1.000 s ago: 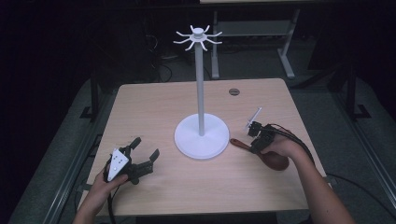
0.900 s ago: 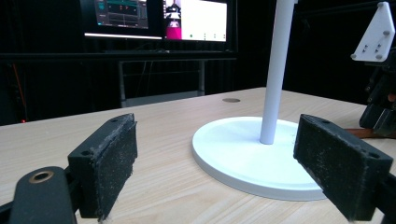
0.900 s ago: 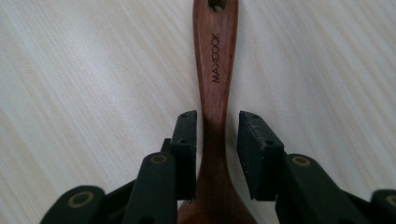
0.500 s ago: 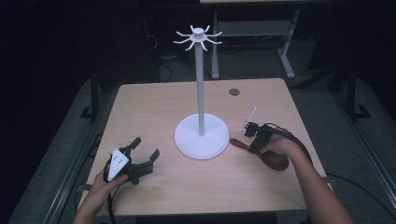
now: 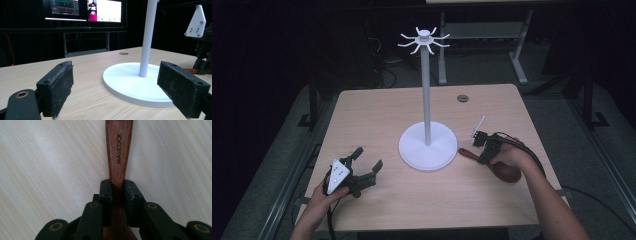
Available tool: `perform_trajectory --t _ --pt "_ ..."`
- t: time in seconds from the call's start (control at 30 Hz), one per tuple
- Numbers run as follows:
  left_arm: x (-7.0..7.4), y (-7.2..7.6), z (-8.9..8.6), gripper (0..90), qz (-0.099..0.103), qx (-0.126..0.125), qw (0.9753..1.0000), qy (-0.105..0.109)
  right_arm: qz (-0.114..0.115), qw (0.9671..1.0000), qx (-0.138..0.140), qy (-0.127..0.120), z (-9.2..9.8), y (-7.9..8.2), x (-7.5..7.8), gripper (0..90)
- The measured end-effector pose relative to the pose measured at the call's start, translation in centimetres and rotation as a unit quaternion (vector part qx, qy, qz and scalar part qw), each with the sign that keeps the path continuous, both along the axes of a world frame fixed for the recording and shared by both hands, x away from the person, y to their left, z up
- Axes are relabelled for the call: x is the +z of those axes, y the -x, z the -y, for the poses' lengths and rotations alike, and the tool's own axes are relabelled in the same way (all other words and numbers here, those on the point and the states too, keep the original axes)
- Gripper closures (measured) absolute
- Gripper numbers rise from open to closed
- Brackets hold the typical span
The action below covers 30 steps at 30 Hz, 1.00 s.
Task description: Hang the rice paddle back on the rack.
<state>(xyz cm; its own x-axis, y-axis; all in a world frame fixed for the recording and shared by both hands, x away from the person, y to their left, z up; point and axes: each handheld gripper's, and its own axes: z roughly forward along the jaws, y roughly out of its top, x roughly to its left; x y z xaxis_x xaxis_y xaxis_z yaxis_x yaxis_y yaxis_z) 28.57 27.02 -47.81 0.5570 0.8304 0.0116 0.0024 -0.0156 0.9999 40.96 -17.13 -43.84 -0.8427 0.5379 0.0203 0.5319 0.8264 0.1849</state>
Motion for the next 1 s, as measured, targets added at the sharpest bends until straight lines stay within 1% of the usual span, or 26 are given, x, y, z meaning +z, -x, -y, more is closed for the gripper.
perform_trajectory --t 0.03,0.07,0.13,0.2,0.23,0.27,0.3,0.33,0.43,0.47,0.5,0.53,0.57,0.7,0.77,0.8,0.83,1.0 --pt "0.0 0.0 0.0 13.0 0.0 0.0 1.0 0.0 0.0 1.0 0.0 0.0 0.0 0.0 0.0 77.6" --pt "0.0 0.0 0.0 13.0 0.0 0.0 1.0 0.0 0.001 1.0 -0.006 -0.007 0.2 0.0 0.0 77.6" --pt "0.0 0.0 0.0 12.9 0.0 0.0 1.0 0.0 0.003 0.9998 -0.009 -0.017 0.6 -0.1 0.0 77.7" --pt "0.0 0.0 0.0 13.0 0.0 0.0 1.0 0.0 0.009 0.9994 -0.017 -0.029 1.0 0.0 0.2 77.7" --pt "0.0 0.0 0.0 13.0 0.0 0.0 1.0 0.0 0.009 0.9994 -0.017 -0.029 1.0 0.0 0.2 77.7" --pt "0.0 0.0 0.0 13.0 0.0 0.0 1.0 0.0 0.015 0.9984 -0.023 -0.05 1.4 0.0 0.5 77.7" --pt "0.0 0.0 0.0 13.0 0.0 0.0 1.0 0.0 0.015 0.9984 -0.023 -0.05 1.4 0.0 0.5 77.7" --pt "0.0 0.0 0.0 13.0 0.0 0.0 1.0 0.0 0.018 0.9972 -0.03 -0.067 1.9 0.1 0.8 77.7" --pt "0.0 0.0 0.0 13.0 0.0 0.0 1.0 -0.001 0.031 0.995 -0.038 -0.087 2.6 0.2 1.3 77.7" --pt "0.0 0.0 0.0 13.0 0.0 0.0 1.0 -0.001 0.034 0.9944 -0.041 -0.092 2.8 0.3 1.5 77.7" --pt "0.0 0.0 0.0 13.0 0.0 0.0 1.0 -0.001 0.034 0.9944 -0.041 -0.092 2.8 0.3 1.5 77.7" --pt "0.0 0.0 0.0 13.0 0.0 0.0 1.0 -0.001 0.044 0.9914 -0.049 -0.113 3.2 0.4 2.0 77.8" --pt "0.0 0.0 0.0 13.0 0.0 0.0 1.0 0.0 0.045 0.9897 -0.055 -0.125 3.4 0.5 2.2 77.8" --pt "0.0 0.0 0.0 13.0 0.0 0.0 1.0 0.0 0.064 0.9837 -0.062 -0.156 4.0 0.8 2.7 77.7" --pt "0.0 0.0 0.0 13.0 0.0 0.0 1.0 0.0 0.071 0.9796 -0.07 -0.175 4.3 1.1 2.9 77.8" --pt "0.0 0.0 0.0 12.9 0.0 0.0 1.0 0.0 0.071 0.9796 -0.07 -0.175 4.3 1.1 2.9 77.8" --pt "0.0 0.0 0.0 13.0 0.0 0.0 1.0 -0.001 0.077 0.9763 -0.076 -0.187 4.5 1.3 3.2 77.8" --pt "0.0 0.0 0.0 13.0 0.0 0.0 1.0 0.0 0.096 0.9685 -0.079 -0.216 4.5 1.7 3.9 77.8"
